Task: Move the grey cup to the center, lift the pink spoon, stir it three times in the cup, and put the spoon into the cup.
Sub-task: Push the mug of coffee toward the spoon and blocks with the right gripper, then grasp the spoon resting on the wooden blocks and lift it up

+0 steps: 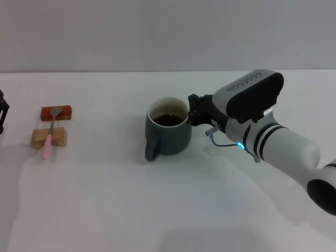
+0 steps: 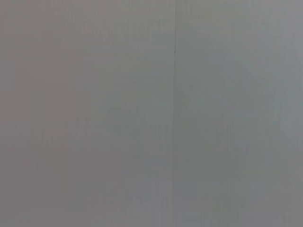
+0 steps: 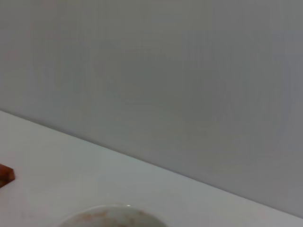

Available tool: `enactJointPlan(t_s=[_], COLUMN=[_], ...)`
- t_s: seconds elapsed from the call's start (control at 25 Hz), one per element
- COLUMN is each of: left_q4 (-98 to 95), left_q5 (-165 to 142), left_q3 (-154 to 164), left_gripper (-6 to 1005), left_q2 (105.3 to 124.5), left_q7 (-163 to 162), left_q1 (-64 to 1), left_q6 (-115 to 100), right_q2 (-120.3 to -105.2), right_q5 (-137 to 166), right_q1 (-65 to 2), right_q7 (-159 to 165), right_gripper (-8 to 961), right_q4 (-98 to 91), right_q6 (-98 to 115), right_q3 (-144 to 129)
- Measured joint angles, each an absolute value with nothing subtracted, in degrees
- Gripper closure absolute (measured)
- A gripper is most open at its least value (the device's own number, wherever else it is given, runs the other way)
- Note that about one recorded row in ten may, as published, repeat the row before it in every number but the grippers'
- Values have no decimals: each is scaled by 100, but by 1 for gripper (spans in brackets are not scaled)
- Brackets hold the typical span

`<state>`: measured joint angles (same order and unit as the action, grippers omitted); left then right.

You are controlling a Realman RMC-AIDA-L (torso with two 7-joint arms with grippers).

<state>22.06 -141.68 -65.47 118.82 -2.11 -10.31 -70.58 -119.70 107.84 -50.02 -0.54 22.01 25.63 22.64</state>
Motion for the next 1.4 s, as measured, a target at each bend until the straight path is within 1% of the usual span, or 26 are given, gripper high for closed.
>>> enactJointPlan(t_s=[0.24,0.4,0.52,0.56,0.68,0.72,0.76,0.8,0.88,1.12,1.4], left_q4=[2180,2167,2184,2184,2219,2228,2234,2234,2241,2242,2336], left_q5=[-14167,-14158,-14171,-14171,-14171,-14174,-14173,-14173,-14162,-14155,-14158], left_q3=[-6547,-6548,-6542,-6542,-6455,-6425,-6387,-6387,-6192,-5568,-5141], left_gripper=[220,221,221,221,221,221,221,222,222,222,223], left_q2=[11882,11882,11882,11882,11875,11874,11874,11874,11873,11873,11884], left_q7=[-211,-211,-211,-211,-211,-212,-214,-214,-294,-707,-496], left_q1=[-1052,-1055,-1035,-1035,-979,-963,-952,-952,-933,-854,-762], left_q6=[-7058,-7058,-7058,-7058,-7061,-7065,-7071,-7071,-7078,-7076,-6825], right_q2=[-11974,-11954,-11947,-11947,-11944,-11943,-11944,-11944,-11933,-11925,-11924], right_q5=[10784,10783,10776,10776,10768,10743,10735,10735,10728,10723,10714], right_q1=[-4987,-4752,-4201,-4201,-3701,-3354,-3210,-3210,-2826,-2415,-2215], right_q7=[-49,-80,-87,-87,-91,-92,-92,-92,-94,-96,-96], right_gripper=[955,955,955,955,955,955,955,955,955,955,954], right_q4=[2201,2121,1920,1920,1718,1573,1511,1511,1352,1109,1026], right_q6=[2607,2993,4130,4130,5250,5918,6147,6147,6621,6639,6620], right_q3=[2333,2384,2417,2417,2419,2454,2486,2486,2783,3402,3662])
